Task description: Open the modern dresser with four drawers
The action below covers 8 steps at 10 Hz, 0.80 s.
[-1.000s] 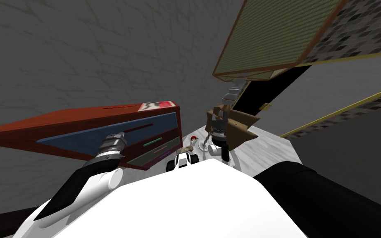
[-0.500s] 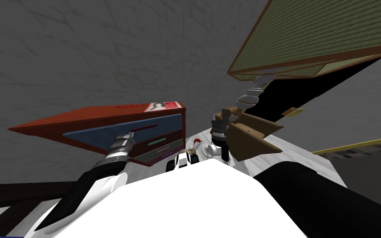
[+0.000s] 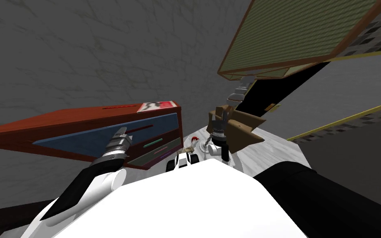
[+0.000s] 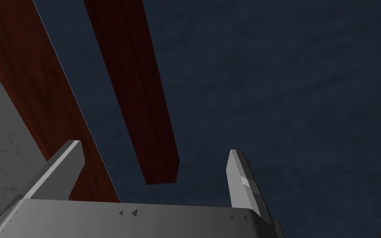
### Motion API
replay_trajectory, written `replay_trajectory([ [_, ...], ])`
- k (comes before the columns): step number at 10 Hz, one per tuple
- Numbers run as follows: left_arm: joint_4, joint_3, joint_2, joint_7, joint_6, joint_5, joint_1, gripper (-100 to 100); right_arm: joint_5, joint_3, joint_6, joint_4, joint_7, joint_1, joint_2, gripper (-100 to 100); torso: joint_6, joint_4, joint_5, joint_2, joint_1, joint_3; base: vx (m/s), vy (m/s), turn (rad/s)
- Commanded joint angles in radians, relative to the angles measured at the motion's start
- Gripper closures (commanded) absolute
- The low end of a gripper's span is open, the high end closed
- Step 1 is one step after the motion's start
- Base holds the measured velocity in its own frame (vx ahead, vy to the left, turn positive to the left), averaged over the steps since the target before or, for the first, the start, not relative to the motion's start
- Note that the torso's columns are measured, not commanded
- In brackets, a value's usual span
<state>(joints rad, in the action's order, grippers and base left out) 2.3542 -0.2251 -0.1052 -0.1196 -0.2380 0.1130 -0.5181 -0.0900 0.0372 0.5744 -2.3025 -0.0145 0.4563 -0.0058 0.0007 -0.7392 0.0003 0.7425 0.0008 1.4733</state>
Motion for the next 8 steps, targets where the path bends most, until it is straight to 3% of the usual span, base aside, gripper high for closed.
replay_trajectory([
  [1,-0.055,-0.076,0.010,0.001,-0.022,-0.020,0.066,-100,0.000,0.000,0.000,0.000,0.000,0.000,0.000,0,-0.002,0.001,0.000,-0.004,-0.001,0.002,-0.110,0.006,-0.348],
  [6,-0.123,-0.209,0.024,0.001,-0.053,-0.047,0.170,-100,0.000,0.000,0.000,0.000,0.000,0.000,0.000,0,0.000,0.001,0.000,-0.004,-0.001,0.003,-0.100,0.003,-0.238],
  [7,-0.157,-0.245,0.031,0.001,-0.068,-0.061,0.214,-100,0.000,0.000,0.000,0.000,0.000,0.001,0.000,0,-0.002,0.001,0.000,-0.005,0.000,0.003,-0.131,-0.021,-0.306],
  [8,-0.157,-0.265,0.031,0.001,-0.068,-0.061,0.218,-100,0.000,0.000,0.000,0.000,0.000,0.000,0.000,0,0.000,0.001,0.000,-0.003,-0.002,0.002,-0.104,-0.015,-0.197],
])
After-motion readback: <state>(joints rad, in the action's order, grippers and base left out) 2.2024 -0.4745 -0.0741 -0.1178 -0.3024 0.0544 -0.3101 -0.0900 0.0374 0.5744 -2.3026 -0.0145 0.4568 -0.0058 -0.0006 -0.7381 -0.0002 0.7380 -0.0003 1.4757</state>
